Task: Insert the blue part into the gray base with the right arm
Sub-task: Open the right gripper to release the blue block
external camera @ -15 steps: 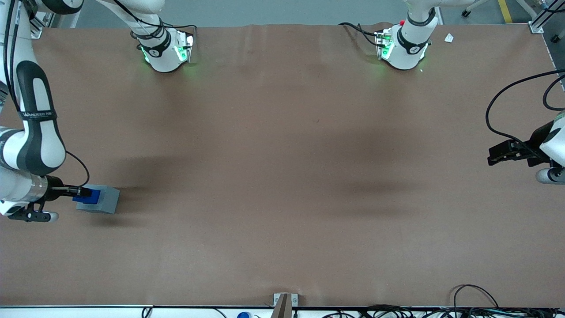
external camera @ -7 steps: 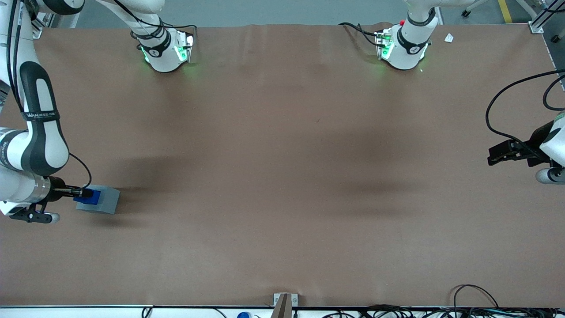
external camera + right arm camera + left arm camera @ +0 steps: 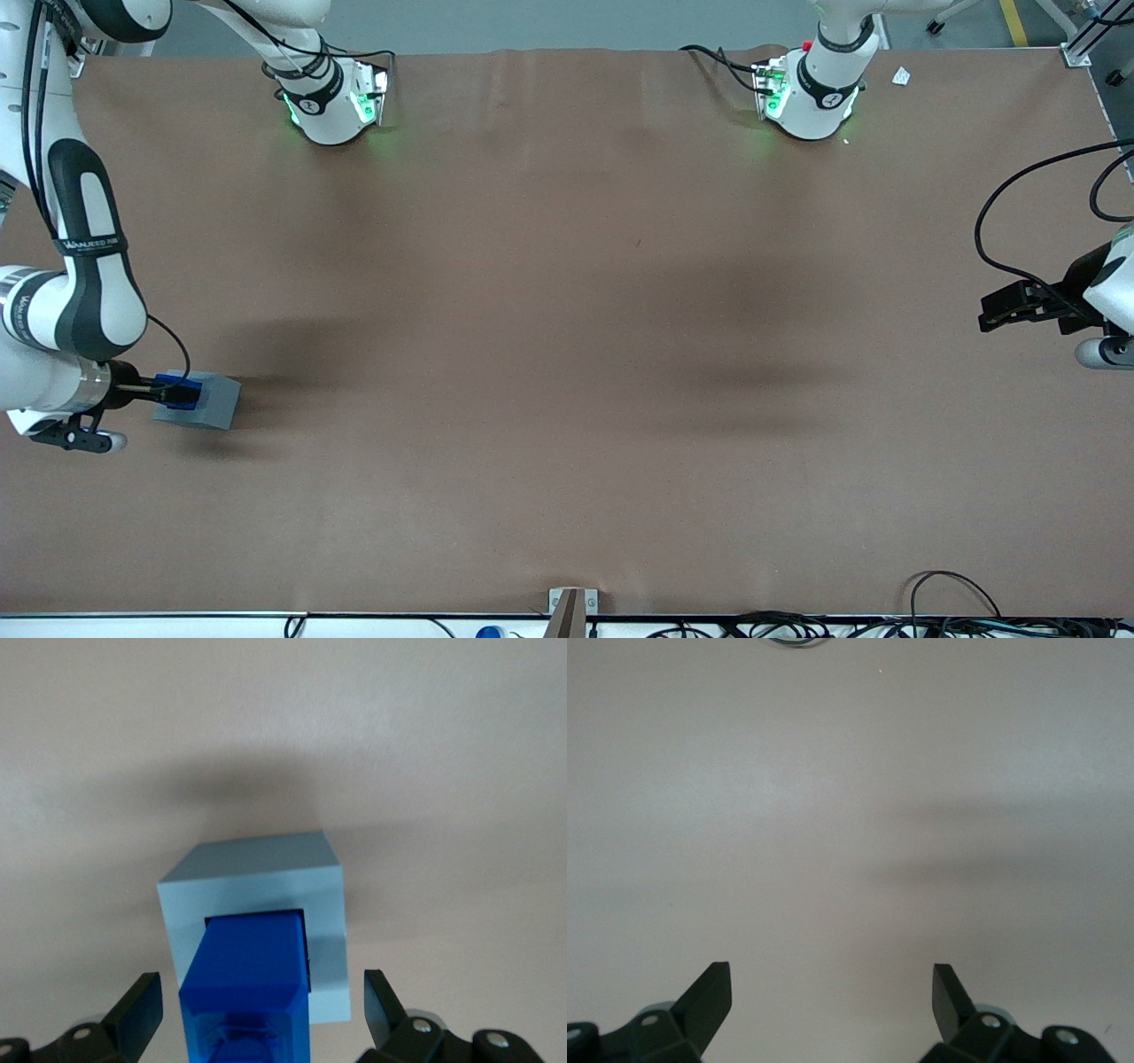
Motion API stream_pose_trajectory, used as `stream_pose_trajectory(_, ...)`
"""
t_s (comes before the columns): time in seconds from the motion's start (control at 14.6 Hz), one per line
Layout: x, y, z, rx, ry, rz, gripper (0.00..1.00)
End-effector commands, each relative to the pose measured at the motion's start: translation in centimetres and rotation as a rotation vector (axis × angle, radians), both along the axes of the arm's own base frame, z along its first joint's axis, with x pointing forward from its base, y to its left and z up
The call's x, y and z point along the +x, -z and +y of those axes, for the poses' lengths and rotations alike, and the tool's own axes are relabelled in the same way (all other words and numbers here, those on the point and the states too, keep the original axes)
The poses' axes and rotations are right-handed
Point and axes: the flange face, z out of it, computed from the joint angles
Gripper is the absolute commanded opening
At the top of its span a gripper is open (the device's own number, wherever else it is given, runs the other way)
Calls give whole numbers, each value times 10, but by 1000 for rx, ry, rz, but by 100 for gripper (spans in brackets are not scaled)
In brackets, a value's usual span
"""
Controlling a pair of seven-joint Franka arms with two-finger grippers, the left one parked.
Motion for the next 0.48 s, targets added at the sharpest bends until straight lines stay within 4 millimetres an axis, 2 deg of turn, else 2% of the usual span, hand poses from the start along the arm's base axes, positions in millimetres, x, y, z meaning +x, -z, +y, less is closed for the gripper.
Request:
stream_pose_trajectory(0.0,5,-34,3,-13,-28,-36,100)
stream_pose_trajectory(0.27,-5,-128,22,-20,-51,-109,100)
stream_pose_trajectory(0.41,-18,-178,32,-5,-50,-131,100)
